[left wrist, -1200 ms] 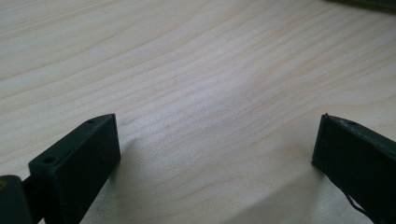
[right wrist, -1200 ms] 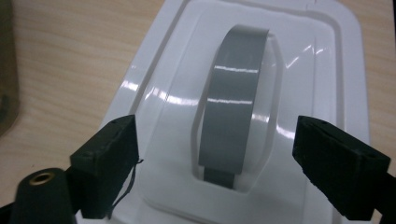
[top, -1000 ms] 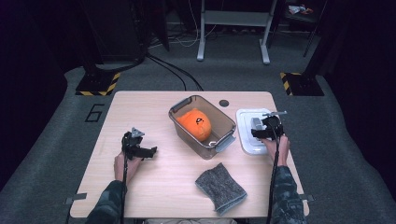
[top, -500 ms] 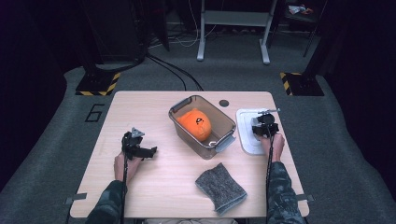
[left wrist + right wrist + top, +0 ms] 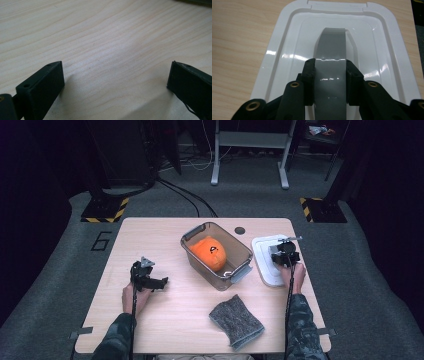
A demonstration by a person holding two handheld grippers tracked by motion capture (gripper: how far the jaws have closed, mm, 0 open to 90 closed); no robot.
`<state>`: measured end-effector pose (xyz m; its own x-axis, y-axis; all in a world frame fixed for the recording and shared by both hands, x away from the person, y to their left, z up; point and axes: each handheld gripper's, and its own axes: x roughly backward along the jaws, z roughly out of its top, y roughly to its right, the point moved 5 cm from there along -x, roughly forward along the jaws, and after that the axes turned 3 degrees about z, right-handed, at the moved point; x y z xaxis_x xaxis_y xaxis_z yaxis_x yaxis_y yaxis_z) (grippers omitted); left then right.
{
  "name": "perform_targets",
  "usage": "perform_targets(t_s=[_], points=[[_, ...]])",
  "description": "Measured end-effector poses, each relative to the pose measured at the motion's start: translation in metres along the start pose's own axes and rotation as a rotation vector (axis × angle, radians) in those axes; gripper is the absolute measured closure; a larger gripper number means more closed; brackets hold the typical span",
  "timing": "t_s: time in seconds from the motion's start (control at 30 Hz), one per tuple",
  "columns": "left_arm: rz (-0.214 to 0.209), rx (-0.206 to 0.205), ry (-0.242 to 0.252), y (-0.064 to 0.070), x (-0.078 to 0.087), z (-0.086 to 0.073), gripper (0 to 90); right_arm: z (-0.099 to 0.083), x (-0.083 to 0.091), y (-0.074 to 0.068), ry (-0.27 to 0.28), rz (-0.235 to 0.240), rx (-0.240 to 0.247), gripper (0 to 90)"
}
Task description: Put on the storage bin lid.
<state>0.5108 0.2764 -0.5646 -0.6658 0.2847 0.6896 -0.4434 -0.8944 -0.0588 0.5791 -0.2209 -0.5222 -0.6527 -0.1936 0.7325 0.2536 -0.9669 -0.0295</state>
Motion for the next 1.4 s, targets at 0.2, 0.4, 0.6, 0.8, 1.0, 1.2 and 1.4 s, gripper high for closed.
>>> perform_targets(t_s=[0.2,0.4,0.6,0.8,1.0,1.2,1.4], points=[[-0.004,-0.001,-0.003,0.0,0.0,0.0,0.3,0.003,0.014,-0.003,0.024,0.039,0.015,66.7],[0.003,0.004,-0.001,-0.001,0.0,0.0,0.3,0.006,0.027,-0.004,0.035,0.044,0.025,66.7],[0.003,0.008,-0.002,-0.001,0.0,0.0,0.3,0.009,0.04,-0.003,0.05,0.055,0.036,66.7],[0.003,0.008,-0.002,-0.001,0.0,0.0,0.4,0.016,0.054,-0.001,0.06,0.054,0.039,66.7],[0.002,0.007,-0.001,-0.001,0.0,0.0,0.4,0.021,0.065,0.001,0.068,0.051,0.052,66.7],[0.003,0.008,-0.001,-0.001,0.0,0.0,0.3,0.029,0.074,0.001,0.082,0.053,0.059,66.7],[0.003,0.007,-0.001,-0.001,0.0,0.0,0.3,0.038,0.085,0.002,0.098,0.046,0.072,66.7]])
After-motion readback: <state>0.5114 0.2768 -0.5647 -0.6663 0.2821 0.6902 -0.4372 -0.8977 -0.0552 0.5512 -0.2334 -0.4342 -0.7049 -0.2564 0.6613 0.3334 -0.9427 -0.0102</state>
